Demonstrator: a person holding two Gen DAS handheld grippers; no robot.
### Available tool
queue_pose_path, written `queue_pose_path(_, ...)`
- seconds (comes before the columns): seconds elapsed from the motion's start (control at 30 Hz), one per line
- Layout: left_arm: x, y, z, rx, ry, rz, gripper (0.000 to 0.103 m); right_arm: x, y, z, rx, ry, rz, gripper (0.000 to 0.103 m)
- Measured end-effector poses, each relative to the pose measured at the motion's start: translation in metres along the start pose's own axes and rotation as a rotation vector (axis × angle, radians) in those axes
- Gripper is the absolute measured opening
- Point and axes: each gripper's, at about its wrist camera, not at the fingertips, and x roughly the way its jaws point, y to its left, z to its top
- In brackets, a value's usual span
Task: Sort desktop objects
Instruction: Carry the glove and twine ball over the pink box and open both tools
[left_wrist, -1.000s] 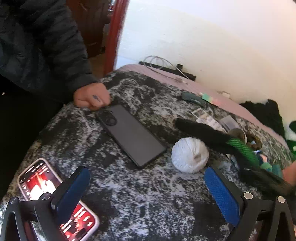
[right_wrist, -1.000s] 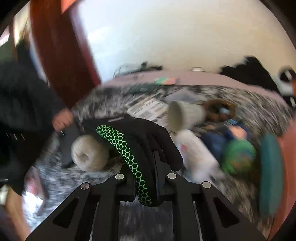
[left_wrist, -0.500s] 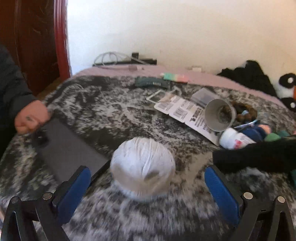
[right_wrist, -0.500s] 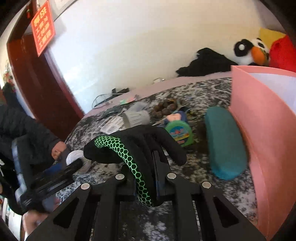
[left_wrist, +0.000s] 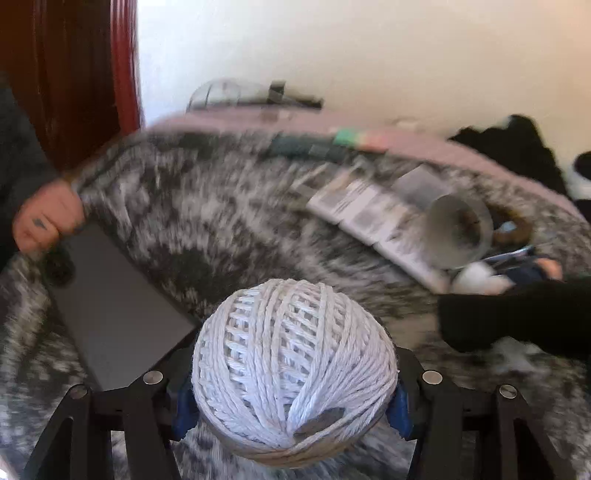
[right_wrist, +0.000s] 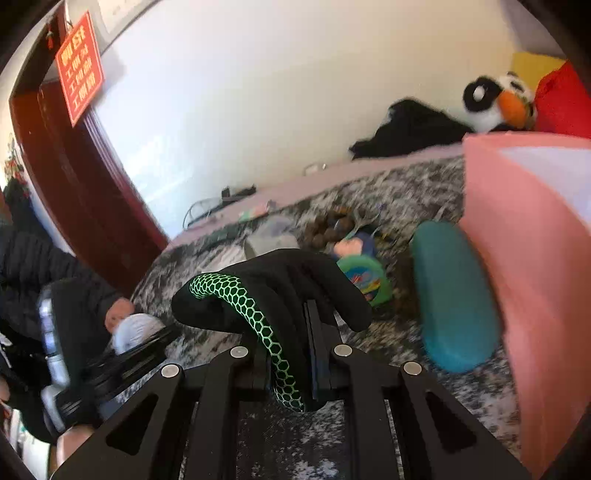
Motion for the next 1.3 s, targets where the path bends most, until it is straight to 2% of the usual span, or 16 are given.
queue_pose_path(0.17, -0.075, -0.041, 0.005, 0.170, -0.136, -0.001, 0.065, -0.026, -0.005, 0.007, 0.001, -0.048, -0.008, 0.014)
queue_pose_path(0.27, -0.113, -0.065, 0.004, 0.228, -0.206, -0.041, 0.065, -0.053, -0.015, 0.015, 0.021, -0.077, -0.016, 0.014)
queue_pose_path(0.43, -0.157, -0.103, 0.007, 0.266, -0.283, -0.161, 0.065, -0.138, -0.029, 0.035, -0.004, -0.227, -0.042, 0.014)
queue_pose_path(0.5, -0.172, -0.123, 0.008, 0.274, -0.309, -0.226, 0.065, -0.180, -0.038, 0.042, -0.028, -0.299, -0.091, 0.014)
queue_pose_path(0.57, -0.185, -0.144, 0.007, 0.281, -0.326, -0.291, 0.065, -0.217, -0.054, 0.049, -0.042, -0.363, -0.176, 0.014)
queue_pose_path(0.63, -0.193, -0.178, 0.003, 0.298, -0.329, -0.381, 0.065, -0.242, -0.082, 0.052, -0.014, -0.384, -0.269, 0.014)
queue_pose_path(0.73, -0.197, -0.237, -0.010, 0.340, -0.320, -0.471, 0.065, -0.258, -0.135, 0.051, 0.072, -0.346, -0.388, 0.014)
queue_pose_path(0.83, -0.192, -0.292, -0.031, 0.393, -0.260, -0.553, 0.065, -0.264, -0.183, 0.048, 0.147, -0.283, -0.467, 0.014)
queue_pose_path(0.9, -0.182, -0.327, -0.050, 0.451, -0.185, -0.564, 0.065, -0.263, -0.202, 0.047, 0.162, -0.232, -0.506, 0.015)
queue_pose_path(1.0, -0.154, -0.361, -0.071, 0.496, -0.032, -0.538, 0.066, -0.252, -0.222, 0.044, 0.196, -0.164, -0.545, 0.032)
queue_pose_path(1.07, -0.137, -0.370, -0.078, 0.486, 0.048, -0.515, 0.069, -0.241, -0.234, 0.045, 0.213, -0.083, -0.549, 0.070)
queue_pose_path(1.1, -0.136, -0.370, -0.077, 0.474, 0.059, -0.509, 0.070, -0.242, -0.238, 0.045, 0.220, -0.084, -0.553, 0.077)
queue_pose_path(1.13, -0.135, -0.370, -0.076, 0.461, 0.066, -0.505, 0.075, -0.242, -0.241, 0.045, 0.225, -0.087, -0.558, 0.084)
queue_pose_path(1.17, -0.140, -0.368, -0.073, 0.445, 0.053, -0.508, 0.091, -0.245, -0.240, 0.044, 0.218, -0.103, -0.567, 0.086)
queue_pose_path(1.2, -0.146, -0.364, -0.069, 0.428, 0.030, -0.513, 0.097, -0.248, -0.237, 0.046, 0.206, -0.126, -0.571, 0.087)
queue_pose_path(1.3, -0.173, -0.346, -0.053, 0.344, -0.059, -0.586, 0.100, -0.265, -0.225, 0.048, 0.191, -0.223, -0.559, 0.097)
